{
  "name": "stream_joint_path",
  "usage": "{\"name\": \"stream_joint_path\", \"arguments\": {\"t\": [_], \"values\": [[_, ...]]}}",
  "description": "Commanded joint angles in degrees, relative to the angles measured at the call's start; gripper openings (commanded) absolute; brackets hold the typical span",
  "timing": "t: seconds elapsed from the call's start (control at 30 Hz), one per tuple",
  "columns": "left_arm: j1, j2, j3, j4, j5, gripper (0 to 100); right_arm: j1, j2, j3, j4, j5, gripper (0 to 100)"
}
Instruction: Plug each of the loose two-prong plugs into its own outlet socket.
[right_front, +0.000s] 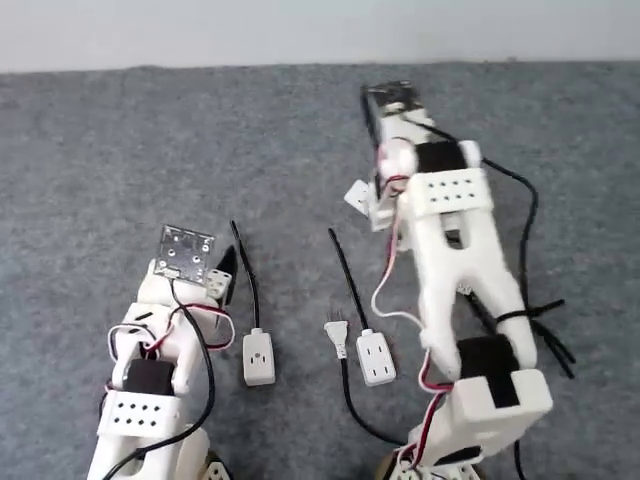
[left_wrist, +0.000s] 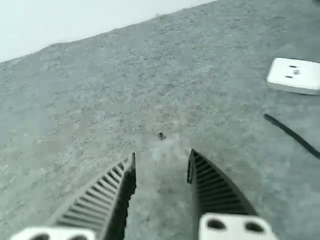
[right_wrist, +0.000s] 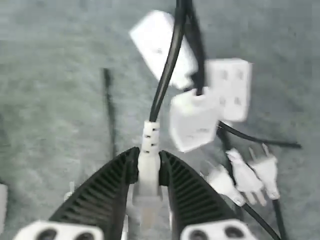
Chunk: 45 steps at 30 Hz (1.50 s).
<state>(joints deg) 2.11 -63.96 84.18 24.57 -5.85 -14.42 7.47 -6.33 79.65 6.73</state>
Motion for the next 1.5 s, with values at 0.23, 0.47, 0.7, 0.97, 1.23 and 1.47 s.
{"name": "stream_joint_path", "arguments": {"t": [0.23,0.47,0.7,0.97,1.23,1.47], "values": [[8.26,-1.05,-2.59,-0.26,-2.73,17,-7.87,-5.14,-4.13,-3.38,1.49,0.8],[8.35,-1.05,-1.89,-0.79,-2.64,17,-8.04,-10.95,-4.31,-3.65,1.49,0.8],[10.64,-1.41,-3.38,-2.02,-2.37,17,-12.7,-15.16,-4.31,-3.91,2.73,0.8],[18.9,-1.41,-10.68,-2.2,-2.37,17,-16.04,-19.03,-5.45,-4.26,13.36,0.8],[23.91,-1.49,-13.05,-4.66,-5.36,17,-16.31,-25.1,-7.03,-9.36,13.89,0.8],[18.9,-1.49,-14.02,-13.45,-7.12,17,-16.22,-31.34,-6.95,-8.66,13.8,0.8]]}}
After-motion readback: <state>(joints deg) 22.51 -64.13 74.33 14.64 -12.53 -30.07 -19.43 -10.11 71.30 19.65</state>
